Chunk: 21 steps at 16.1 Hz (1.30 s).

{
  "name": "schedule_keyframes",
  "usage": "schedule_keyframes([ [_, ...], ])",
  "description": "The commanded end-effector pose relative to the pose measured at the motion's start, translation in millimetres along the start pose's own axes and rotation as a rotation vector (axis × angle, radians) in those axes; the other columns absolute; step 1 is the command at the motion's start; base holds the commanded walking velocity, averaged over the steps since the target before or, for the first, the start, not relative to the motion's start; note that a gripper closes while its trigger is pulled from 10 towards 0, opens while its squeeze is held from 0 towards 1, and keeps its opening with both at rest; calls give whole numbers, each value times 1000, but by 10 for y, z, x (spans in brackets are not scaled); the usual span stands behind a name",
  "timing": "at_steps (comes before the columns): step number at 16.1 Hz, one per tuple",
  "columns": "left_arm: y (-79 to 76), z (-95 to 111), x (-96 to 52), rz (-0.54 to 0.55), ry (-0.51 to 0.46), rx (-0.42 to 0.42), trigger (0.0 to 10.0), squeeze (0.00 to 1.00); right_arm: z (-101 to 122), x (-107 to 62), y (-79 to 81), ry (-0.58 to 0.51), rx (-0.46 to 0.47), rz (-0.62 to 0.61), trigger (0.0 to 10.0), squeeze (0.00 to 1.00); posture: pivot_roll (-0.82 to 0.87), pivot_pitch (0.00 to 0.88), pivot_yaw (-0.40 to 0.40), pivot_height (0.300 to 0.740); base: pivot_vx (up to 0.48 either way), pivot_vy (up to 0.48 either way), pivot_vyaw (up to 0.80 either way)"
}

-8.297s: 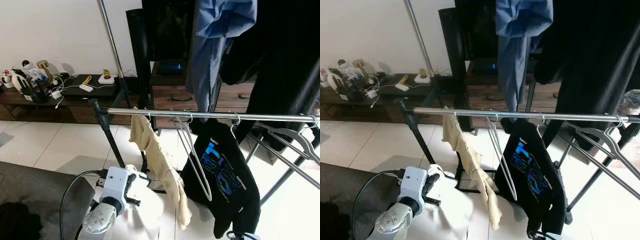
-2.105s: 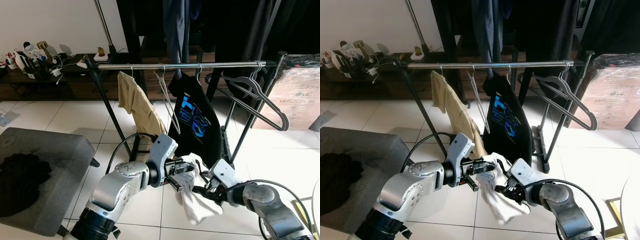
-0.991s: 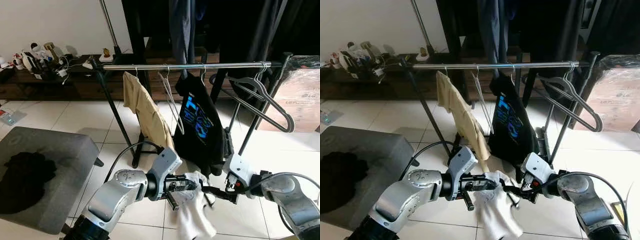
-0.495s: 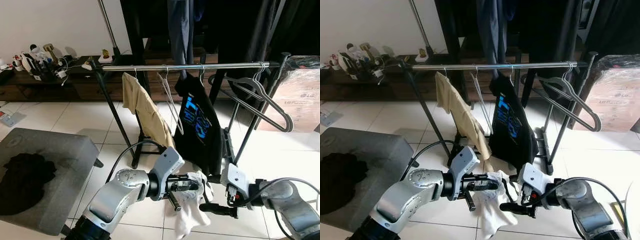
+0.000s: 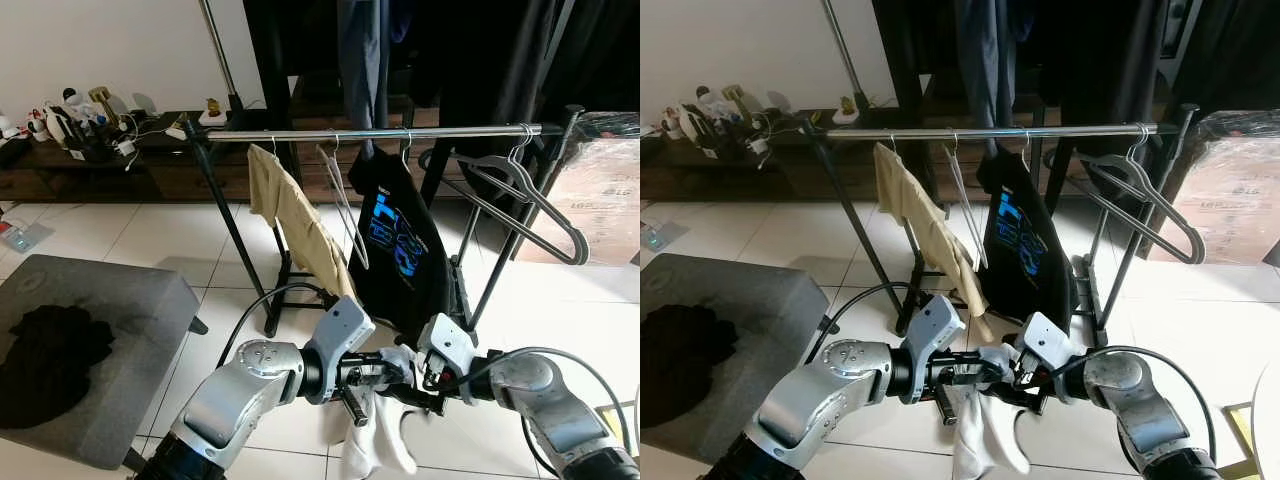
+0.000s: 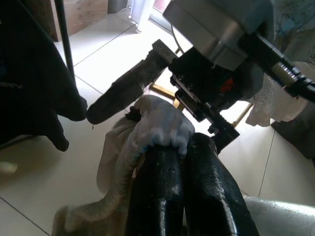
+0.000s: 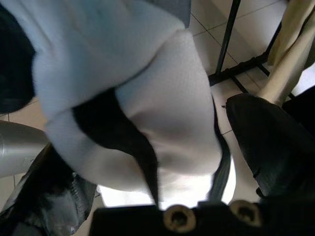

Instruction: Hang hanger

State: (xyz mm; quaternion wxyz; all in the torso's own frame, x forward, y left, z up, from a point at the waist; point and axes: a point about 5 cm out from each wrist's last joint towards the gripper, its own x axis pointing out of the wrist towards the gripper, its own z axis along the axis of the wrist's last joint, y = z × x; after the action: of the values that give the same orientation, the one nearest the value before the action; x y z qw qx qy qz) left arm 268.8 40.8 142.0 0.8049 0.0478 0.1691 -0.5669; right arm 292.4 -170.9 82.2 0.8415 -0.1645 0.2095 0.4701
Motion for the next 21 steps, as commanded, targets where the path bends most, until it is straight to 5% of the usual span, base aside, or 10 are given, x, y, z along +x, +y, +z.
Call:
schedule_keyframes([
  [1, 2, 9, -17, 17, 2, 26, 10000, 0, 16, -9, -28, 11, -23, -3, 0, 0, -99, 118, 95, 740, 0, 0, 0],
  [21, 30, -42, -16, 50, 24, 33, 10000, 0, 74, -14, 10, -42, -23, 42, 0, 0, -99, 124, 92, 740, 0, 0, 0],
])
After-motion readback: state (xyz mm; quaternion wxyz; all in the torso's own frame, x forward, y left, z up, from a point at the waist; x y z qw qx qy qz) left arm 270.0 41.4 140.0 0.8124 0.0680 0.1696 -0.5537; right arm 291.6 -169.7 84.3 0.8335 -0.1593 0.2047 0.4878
